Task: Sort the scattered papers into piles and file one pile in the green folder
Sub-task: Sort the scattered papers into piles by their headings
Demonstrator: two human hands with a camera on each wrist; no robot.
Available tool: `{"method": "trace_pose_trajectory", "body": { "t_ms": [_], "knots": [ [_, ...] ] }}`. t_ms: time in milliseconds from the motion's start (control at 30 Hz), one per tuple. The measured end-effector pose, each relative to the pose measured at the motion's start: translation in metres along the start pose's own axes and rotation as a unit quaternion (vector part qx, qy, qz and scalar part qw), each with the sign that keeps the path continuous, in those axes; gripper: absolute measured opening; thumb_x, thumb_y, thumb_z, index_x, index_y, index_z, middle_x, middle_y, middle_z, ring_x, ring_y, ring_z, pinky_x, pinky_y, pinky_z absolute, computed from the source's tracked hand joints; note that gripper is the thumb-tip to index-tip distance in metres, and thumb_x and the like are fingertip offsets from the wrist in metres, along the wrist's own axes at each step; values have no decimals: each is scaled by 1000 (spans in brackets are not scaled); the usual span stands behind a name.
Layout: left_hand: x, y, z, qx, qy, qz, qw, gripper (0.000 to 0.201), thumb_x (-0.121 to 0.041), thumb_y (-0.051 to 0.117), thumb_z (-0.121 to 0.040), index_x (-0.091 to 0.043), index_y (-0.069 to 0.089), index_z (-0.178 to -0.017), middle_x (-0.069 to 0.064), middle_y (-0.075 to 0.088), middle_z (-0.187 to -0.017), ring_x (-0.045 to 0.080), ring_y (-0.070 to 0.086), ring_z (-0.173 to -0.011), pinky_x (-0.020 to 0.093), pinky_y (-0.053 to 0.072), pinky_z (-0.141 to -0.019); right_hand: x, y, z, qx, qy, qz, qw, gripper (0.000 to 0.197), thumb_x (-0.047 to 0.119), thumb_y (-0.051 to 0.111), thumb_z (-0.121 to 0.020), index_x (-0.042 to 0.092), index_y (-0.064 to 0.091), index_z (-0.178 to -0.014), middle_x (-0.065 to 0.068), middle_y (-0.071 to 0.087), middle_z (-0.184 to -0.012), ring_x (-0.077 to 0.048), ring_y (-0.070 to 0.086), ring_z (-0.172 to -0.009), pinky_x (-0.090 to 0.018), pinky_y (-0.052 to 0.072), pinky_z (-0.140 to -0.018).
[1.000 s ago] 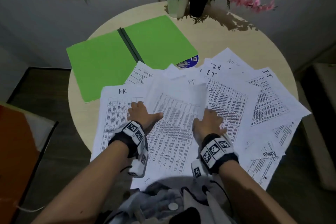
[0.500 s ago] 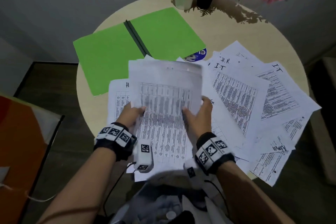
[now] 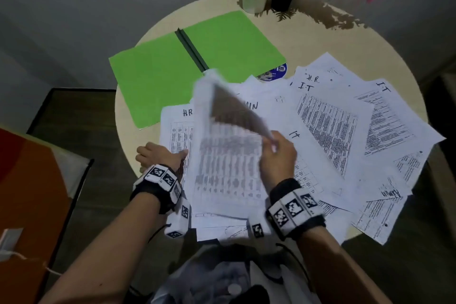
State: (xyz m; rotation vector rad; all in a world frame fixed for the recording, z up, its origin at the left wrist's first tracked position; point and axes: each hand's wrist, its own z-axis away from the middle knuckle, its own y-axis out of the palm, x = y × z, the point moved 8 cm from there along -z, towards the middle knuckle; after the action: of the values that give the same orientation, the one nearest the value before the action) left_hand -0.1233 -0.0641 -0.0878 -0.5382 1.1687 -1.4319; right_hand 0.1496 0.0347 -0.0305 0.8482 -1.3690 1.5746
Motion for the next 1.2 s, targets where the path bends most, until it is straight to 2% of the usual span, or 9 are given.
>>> {"method": "trace_pose_trajectory", "body": {
  "t_ms": [133,267,500,567,700,833,967,1033,1200],
  "knots": [
    [-4,9,1,51,13,-23,998,73,-40,70,-77,9,45,-125,23,33,-140,38,32,-130,46,35,-104,-65,-83,-4,-213,200,64,954,12,15,53,-87,16,62,-80,-15,62,-106,-36,62,-89,-46,53,-84],
    [-18,-3,2,38,76,72,994,37,-12,60,-84,5,57,-116,28,60,-120,42,57,-110,42,48,-89,-102,-119,19,-211,323,90,918,31,17,48,-87,9,59,-115,-20,39,-134,-42,38,-119,-52,38,-101],
    [-91,-135,36,-159,266,220,925,29,-5,51,-85,1,61,-112,28,64,-110,40,60,-102,39,48,-79,-81,-110,7,-157,222,44,961,15,-2,40,-87,8,46,-77,-15,50,-77,-26,48,-70,-27,39,-58],
    [-101,-154,37,-132,276,283,909,29,-10,57,-87,1,63,-113,23,66,-111,33,63,-104,38,51,-85,-58,-113,-8,-117,176,108,971,16,-4,41,-88,8,46,-78,-12,49,-70,-27,46,-62,-18,39,-51],
    [-106,-106,49,7,256,216,942,33,-14,60,-88,8,61,-112,12,55,-92,17,54,-89,21,36,-51,-17,-105,-40,-1,67,216,974,23,-1,43,-90,10,39,-70,-2,39,-61,-24,39,-59,-24,25,-44],
    [-68,-4,58,149,147,181,961,35,-15,62,-86,12,57,-107,8,55,-69,22,55,-57,23,43,-43,-16,-85,-44,45,78,110,990,17,0,38,-91,10,42,-104,-8,46,-77,-23,43,-60,-21,38,-45],
    [-59,39,73,147,204,-3,968,52,-29,63,-86,5,49,-122,18,46,-117,33,47,-115,37,45,-86,-50,-62,-19,26,241,-142,960,62,15,52,-91,16,15,-140,-16,37,-139,-28,53,-109,-32,48,-91],
    [-62,50,81,157,236,-51,958,58,-37,60,-86,-3,45,-131,17,34,-137,33,33,-130,45,38,-101,-62,-45,-5,72,267,-65,959,74,29,58,-89,11,14,-146,-13,33,-148,-32,43,-130,-43,38,-105],
    [-69,62,97,173,275,-31,945,69,-51,52,-86,-14,32,-141,13,25,-148,30,23,-139,44,26,-109,-51,-28,2,89,190,63,976,27,8,45,-94,-4,52,-118,-5,54,-75,-18,51,-61,-24,53,-59]
  ]
}}
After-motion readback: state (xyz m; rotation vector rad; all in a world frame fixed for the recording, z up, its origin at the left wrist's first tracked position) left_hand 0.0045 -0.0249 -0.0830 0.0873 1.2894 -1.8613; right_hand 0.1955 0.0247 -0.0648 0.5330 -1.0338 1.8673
